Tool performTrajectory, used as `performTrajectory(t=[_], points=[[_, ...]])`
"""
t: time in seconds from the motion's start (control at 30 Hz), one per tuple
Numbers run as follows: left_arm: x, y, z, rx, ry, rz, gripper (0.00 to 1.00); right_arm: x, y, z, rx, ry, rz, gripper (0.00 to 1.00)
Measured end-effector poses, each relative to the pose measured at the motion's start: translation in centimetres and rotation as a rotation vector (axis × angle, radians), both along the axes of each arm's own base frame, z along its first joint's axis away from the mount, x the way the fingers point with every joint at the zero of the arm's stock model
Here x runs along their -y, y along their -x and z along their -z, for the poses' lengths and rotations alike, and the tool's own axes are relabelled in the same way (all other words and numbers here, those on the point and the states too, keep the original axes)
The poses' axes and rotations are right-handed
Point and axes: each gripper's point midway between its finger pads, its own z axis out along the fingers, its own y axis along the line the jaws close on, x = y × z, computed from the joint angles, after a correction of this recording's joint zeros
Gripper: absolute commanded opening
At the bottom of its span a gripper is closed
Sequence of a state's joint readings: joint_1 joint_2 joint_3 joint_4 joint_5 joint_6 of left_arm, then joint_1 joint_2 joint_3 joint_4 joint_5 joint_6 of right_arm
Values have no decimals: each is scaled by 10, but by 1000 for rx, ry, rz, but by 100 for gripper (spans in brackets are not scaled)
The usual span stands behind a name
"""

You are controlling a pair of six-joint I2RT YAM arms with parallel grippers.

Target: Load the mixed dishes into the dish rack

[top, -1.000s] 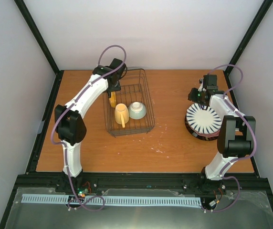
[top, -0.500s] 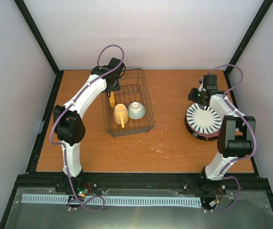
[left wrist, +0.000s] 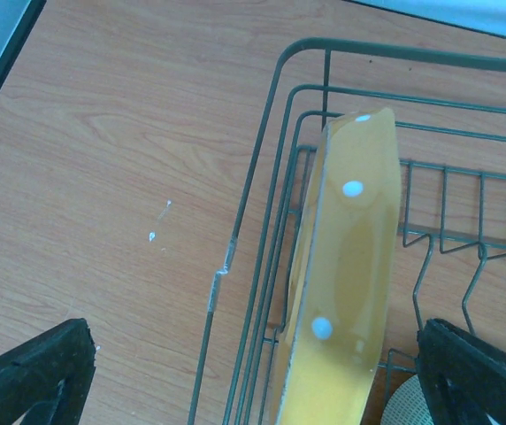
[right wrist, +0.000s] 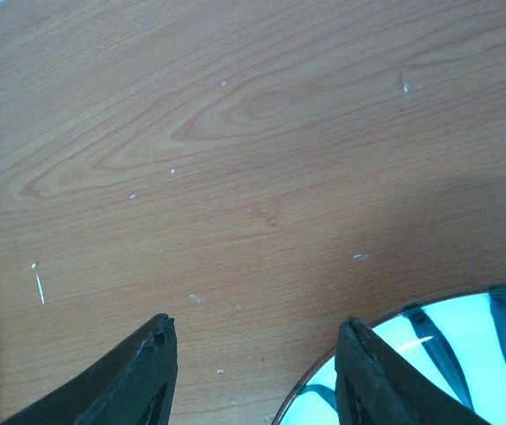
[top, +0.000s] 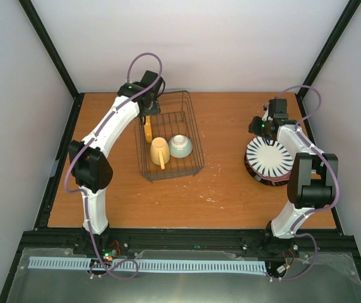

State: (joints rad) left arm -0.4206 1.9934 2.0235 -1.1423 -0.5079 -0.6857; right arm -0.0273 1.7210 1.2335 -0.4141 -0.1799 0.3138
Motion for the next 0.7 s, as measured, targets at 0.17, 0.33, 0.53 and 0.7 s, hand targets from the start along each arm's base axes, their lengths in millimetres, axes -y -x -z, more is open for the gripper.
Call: performTrajectory(t=[0.17,0.33,0.53,0.7], points=[[3,-4,-7,19,5,16,100,0,0,0,0,0,0,49],[10,-16,-21,74,20,56,100,1,0,0,0,3,3,49],[23,-34,-45,171,38,124,100,3,0,1,-1,13,11,49],[49,-50,-75,280,51,232,100,15,4,4,-27,3,68,42]])
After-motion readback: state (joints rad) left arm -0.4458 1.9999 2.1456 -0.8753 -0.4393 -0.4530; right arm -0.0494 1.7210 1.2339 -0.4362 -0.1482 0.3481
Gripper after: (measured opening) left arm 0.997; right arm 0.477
